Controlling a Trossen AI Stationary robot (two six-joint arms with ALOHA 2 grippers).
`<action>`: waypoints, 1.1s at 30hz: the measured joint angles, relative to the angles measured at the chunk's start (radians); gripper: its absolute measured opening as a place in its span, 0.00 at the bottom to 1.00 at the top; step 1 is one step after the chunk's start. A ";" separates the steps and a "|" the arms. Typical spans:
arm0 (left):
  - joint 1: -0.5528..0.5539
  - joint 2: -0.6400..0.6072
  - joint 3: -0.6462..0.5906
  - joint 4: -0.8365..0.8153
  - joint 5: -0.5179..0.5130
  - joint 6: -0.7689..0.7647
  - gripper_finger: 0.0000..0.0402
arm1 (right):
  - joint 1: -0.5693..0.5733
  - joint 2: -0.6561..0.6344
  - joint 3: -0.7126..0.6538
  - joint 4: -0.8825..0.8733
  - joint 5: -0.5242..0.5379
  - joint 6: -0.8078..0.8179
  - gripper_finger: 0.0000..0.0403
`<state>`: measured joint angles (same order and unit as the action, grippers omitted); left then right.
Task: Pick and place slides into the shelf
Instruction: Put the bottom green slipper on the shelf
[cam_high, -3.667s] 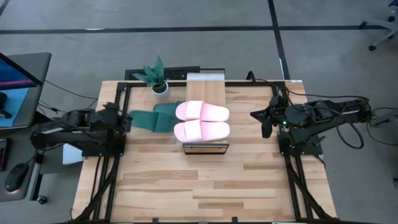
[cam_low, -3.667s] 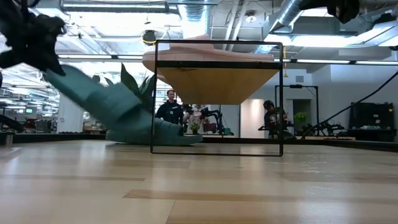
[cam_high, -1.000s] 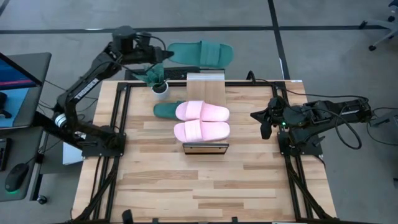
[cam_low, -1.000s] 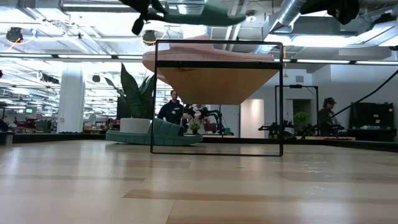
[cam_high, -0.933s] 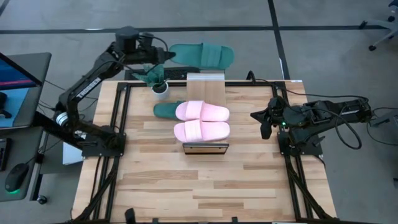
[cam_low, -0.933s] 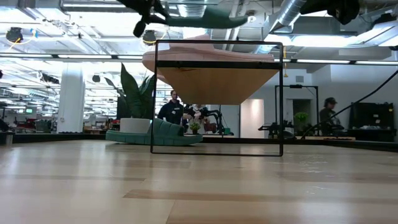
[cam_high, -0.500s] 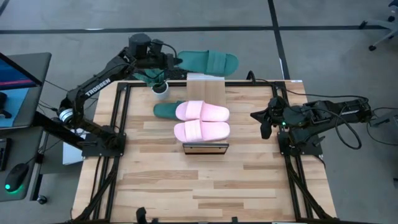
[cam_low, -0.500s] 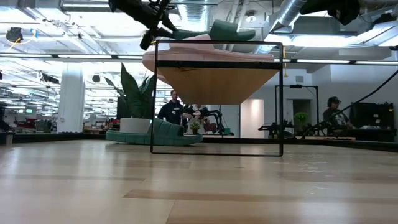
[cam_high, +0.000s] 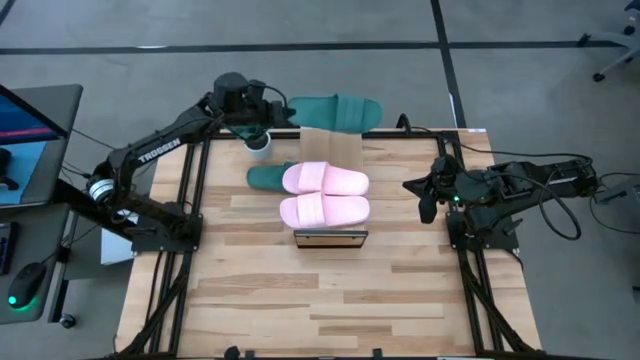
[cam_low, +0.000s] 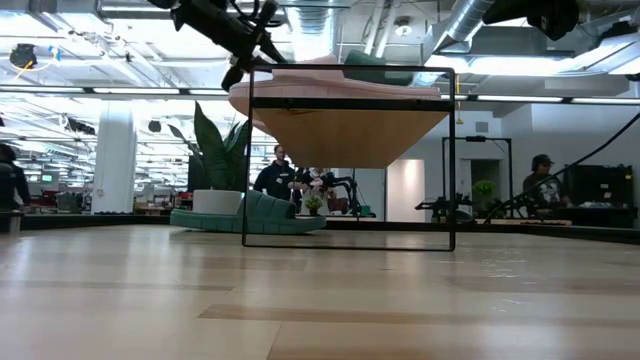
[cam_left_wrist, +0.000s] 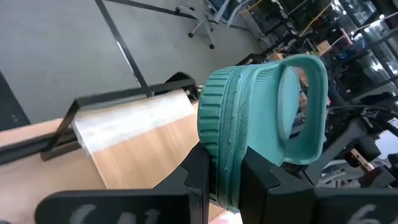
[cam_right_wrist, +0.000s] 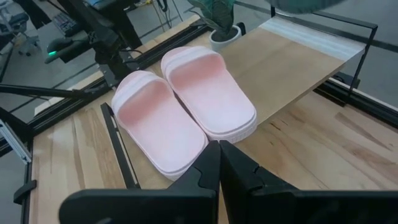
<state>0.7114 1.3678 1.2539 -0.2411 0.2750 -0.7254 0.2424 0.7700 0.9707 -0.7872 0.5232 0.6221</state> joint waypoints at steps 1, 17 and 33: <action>-0.005 0.000 -0.002 -0.004 -0.001 -0.001 0.08 | 0.000 0.000 0.000 0.000 0.000 0.000 0.00; -0.074 -0.001 -0.002 -0.087 -0.177 -0.033 0.08 | 0.050 0.000 0.000 -0.006 0.004 0.015 0.00; -0.107 -0.002 -0.065 -0.064 -0.194 -0.040 0.08 | 0.151 0.000 0.000 -0.049 0.087 0.090 0.00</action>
<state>0.6048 1.3663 1.1887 -0.3054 0.0811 -0.7656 0.3935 0.7700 0.9710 -0.8360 0.6099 0.7121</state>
